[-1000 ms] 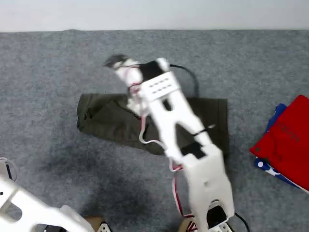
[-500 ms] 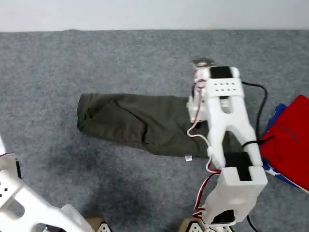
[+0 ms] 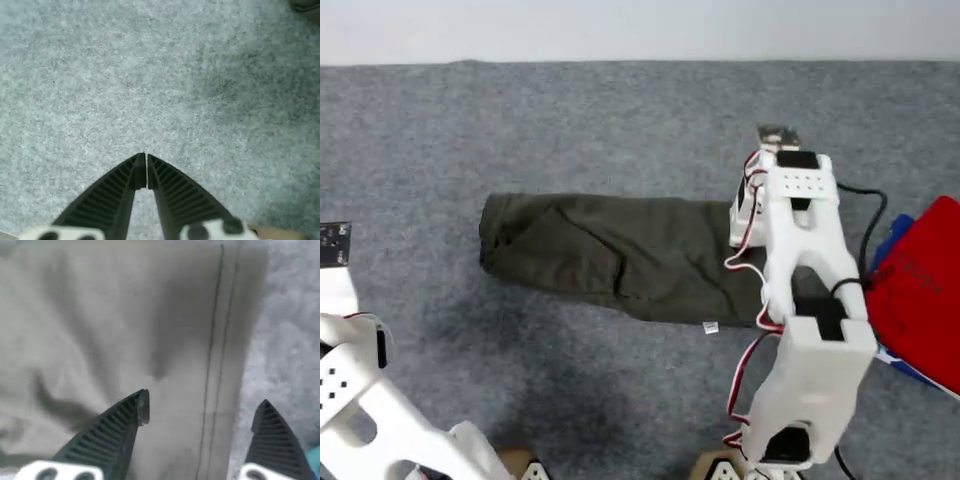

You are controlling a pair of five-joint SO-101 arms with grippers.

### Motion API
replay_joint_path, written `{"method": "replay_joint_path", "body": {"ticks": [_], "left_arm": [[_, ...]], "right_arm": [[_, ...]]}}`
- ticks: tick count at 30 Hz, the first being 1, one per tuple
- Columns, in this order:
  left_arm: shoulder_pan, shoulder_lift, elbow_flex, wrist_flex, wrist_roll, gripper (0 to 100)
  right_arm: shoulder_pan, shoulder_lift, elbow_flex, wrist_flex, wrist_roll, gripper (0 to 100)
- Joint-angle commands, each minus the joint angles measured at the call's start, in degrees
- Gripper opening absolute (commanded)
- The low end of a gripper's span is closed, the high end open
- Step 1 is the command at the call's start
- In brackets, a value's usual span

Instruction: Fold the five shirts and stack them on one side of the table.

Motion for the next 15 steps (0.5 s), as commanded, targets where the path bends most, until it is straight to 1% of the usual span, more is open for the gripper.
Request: {"method": "replay_joint_path", "body": {"ticks": [1, 4, 6, 8, 12, 13, 15], "left_arm": [[0.4, -0.7, -0.5, 0.0, -0.3, 2], [0.4, -0.7, -0.3, 0.0, -0.3, 2], [0.4, -0.7, -0.2, 0.0, -0.3, 2], [0.4, -0.7, -0.2, 0.0, -0.3, 2], [0.4, -0.7, -0.2, 0.0, -0.3, 2], [0.4, -0.7, -0.2, 0.0, -0.3, 2], [0.4, -0.7, -0.2, 0.0, -0.3, 2]], "right_arm": [[-0.1, 1.7, -0.4, -2.7, -0.6, 32.9], [-1.3, 4.4, -0.4, -3.6, -0.6, 32.7], [-2.2, 5.5, -0.5, -3.1, -0.5, 30.3], [-2.6, 5.8, -0.5, -2.4, -0.3, 23.4], [-2.6, 5.8, -3.0, 0.7, 0.4, 2.8], [-2.6, 5.8, -4.0, 1.8, 1.8, 0.1], [-2.6, 5.8, -6.5, 4.5, 5.1, 2.3]]}}
